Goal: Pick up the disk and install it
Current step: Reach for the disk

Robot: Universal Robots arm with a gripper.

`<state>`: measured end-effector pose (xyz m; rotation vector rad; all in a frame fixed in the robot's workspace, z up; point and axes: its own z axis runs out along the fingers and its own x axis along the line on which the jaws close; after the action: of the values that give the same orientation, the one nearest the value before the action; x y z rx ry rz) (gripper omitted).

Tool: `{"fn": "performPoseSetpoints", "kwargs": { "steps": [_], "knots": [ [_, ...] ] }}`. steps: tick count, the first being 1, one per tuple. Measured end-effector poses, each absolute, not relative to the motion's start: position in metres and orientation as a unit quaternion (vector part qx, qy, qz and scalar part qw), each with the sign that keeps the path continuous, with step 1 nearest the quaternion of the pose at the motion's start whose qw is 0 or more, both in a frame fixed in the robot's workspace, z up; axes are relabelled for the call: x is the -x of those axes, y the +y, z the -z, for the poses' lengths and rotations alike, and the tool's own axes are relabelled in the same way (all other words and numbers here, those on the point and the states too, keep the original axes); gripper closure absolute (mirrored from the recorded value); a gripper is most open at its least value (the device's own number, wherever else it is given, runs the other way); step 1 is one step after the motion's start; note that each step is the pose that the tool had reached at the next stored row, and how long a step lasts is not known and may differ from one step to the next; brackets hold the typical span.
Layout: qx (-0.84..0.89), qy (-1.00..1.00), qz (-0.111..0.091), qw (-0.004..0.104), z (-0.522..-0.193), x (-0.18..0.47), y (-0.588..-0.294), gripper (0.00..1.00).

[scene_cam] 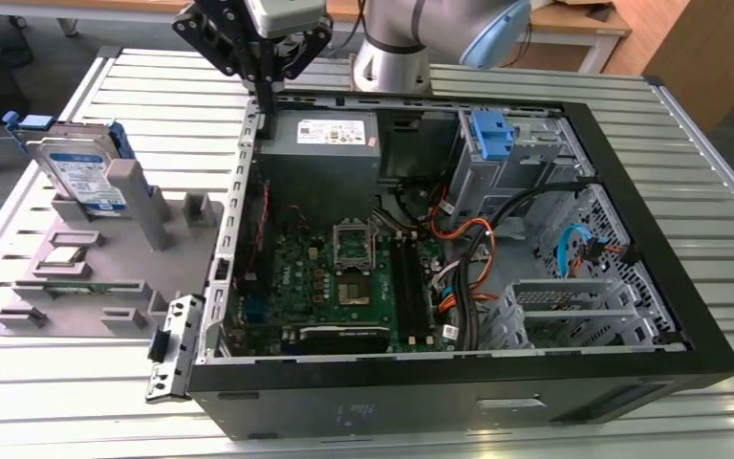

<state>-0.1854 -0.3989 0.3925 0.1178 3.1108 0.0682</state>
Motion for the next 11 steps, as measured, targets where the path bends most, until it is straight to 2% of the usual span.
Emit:
{"fn": "performPoseSetpoints", "kwargs": {
  "steps": [11],
  "knots": [
    [-0.038, 0.999, -0.022, 0.014, -0.3925, 0.1894, -0.3989, 0.90]
  ]
}}
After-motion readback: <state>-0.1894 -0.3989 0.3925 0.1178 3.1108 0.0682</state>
